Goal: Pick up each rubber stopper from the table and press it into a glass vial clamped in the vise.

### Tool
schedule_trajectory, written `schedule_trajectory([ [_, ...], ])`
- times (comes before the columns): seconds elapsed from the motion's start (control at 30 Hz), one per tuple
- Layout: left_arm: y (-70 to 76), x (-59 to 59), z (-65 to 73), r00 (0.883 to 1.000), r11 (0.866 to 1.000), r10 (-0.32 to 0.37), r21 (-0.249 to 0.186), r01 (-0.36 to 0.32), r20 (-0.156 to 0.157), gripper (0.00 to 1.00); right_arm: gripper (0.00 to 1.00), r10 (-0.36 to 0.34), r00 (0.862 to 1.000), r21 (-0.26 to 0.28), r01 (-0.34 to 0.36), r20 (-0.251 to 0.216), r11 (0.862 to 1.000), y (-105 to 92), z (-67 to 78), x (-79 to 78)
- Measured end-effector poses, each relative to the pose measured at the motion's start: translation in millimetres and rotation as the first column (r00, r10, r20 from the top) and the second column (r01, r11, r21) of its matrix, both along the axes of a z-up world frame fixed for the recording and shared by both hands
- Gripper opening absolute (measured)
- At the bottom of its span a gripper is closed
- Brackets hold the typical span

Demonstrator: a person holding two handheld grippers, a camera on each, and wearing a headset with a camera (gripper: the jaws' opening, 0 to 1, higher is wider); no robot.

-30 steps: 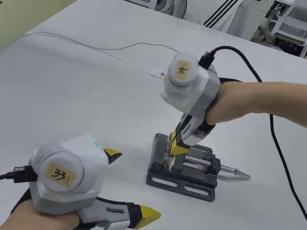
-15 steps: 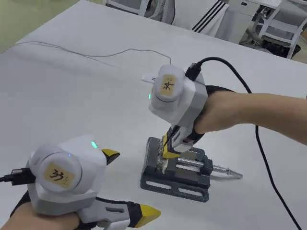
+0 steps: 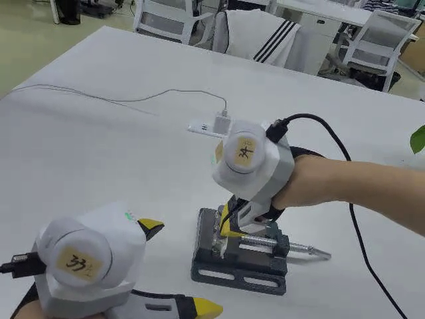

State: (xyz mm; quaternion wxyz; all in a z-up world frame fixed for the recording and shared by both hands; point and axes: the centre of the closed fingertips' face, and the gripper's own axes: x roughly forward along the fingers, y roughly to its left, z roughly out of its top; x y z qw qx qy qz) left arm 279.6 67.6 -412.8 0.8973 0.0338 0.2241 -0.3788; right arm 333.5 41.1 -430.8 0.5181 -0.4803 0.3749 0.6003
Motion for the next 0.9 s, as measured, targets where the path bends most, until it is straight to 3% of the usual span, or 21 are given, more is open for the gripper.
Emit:
schedule_trajectory([
  [0.2,-0.2,-3.5,-0.1,1.000,1.000,-0.003,0.001,0.003,-0.005,0.84,0.00,-0.004,1.000,0.027,0.004,-0.005,1.000,0.6,0.4,-0.8],
  [0.33,1.7,-4.8,0.6,1.000,1.000,-0.006,0.008,0.006,-0.005,0.84,0.00,-0.027,0.999,0.075,0.025,0.021,0.997,0.3,1.8,0.5],
  [0.37,2.5,-5.0,0.4,1.000,1.000,-0.007,0.013,0.007,-0.005,0.84,0.04,-0.047,0.997,0.103,0.040,0.066,0.994,1.4,4.1,8.5],
  [0.43,3.4,-5.1,0.3,1.000,1.000,-0.006,0.015,0.006,-0.006,0.84,0.13,-0.050,0.996,0.106,0.043,0.069,0.994,-1.9,5.3,9.7],
  [0.5,3.7,-5.3,1.0,1.000,1.000,-0.006,0.015,0.006,-0.005,0.84,0.27,-0.091,0.995,0.126,0.085,0.041,0.988,-4.5,7.2,8.3],
  [0.53,3.9,-5.3,1.0,1.000,1.000,-0.006,0.016,0.006,-0.005,0.84,0.32,-0.138,0.990,0.179,0.134,0.011,0.975,-1.9,9.4,5.9],
  [0.63,3.5,-5.8,0.4,1.000,1.000,-0.008,0.016,0.008,-0.007,0.84,0.38,-0.190,0.981,0.218,0.193,-0.035,0.957,-7.7,10.0,-0.6],
  [0.7,3.0,-6.0,-0.9,1.000,1.000,-0.011,0.017,0.011,-0.010,0.84,0.47,-0.211,0.976,0.249,0.218,-0.059,0.944,-12.2,8.0,-5.9],
  [0.8,2.2,-5.8,-1.7,1.000,1.000,-0.014,0.017,0.014,-0.011,0.84,0.62,-0.249,0.966,0.279,0.259,-0.071,0.925,-20.9,4.1,-9.5],
  [0.9,2.3,-5.3,-1.8,1.000,1.000,-0.016,0.018,0.016,-0.010,0.84,0.74,-0.307,0.948,0.316,0.317,-0.082,0.894,-29.1,3.2,-9.8],
])
